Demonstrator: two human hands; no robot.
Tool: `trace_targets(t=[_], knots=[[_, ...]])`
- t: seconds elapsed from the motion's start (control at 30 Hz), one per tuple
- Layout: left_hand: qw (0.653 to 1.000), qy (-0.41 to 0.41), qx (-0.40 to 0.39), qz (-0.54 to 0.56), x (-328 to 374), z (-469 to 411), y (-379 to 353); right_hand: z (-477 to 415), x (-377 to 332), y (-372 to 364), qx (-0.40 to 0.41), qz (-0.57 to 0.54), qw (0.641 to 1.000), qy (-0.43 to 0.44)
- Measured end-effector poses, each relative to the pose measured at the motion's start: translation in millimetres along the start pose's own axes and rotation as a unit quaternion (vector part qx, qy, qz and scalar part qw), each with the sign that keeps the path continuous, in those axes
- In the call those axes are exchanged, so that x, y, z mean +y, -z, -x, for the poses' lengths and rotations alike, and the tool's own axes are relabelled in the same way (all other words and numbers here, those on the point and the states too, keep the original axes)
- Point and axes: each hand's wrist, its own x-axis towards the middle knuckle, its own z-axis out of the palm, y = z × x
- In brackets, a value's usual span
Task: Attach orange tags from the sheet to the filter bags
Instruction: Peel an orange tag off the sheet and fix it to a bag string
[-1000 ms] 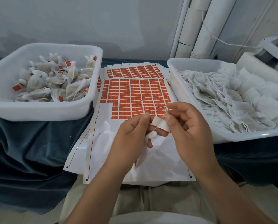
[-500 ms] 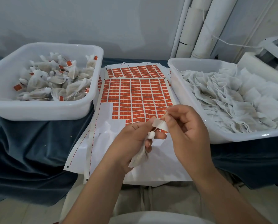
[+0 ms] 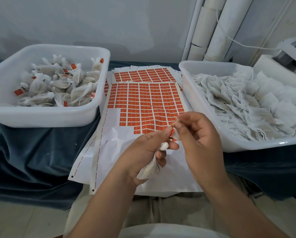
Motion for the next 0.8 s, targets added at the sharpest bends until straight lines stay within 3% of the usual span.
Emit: trace_targets(t=[0.43,0.53,0.63,0.8], knots=[[0.997,-0.031,0.056,-0.054,5,5,0,-10,-3,11,-0.078,-0.045,0.994,-0.069],[0.996,-0.036,0.056,-0.058,5,5,-1,-12,0,11,-0.088,-0.128,0.979,-0.129],[0.995,-0.041,0.062,-0.071,5,5,0,-15,1,11,-0.107,-0.252,0.941,-0.201],[0.988,-0.047,0.104,-0.105,5,5,-1,-15,3,10,-0.098,-0.244,0.945,-0.197]])
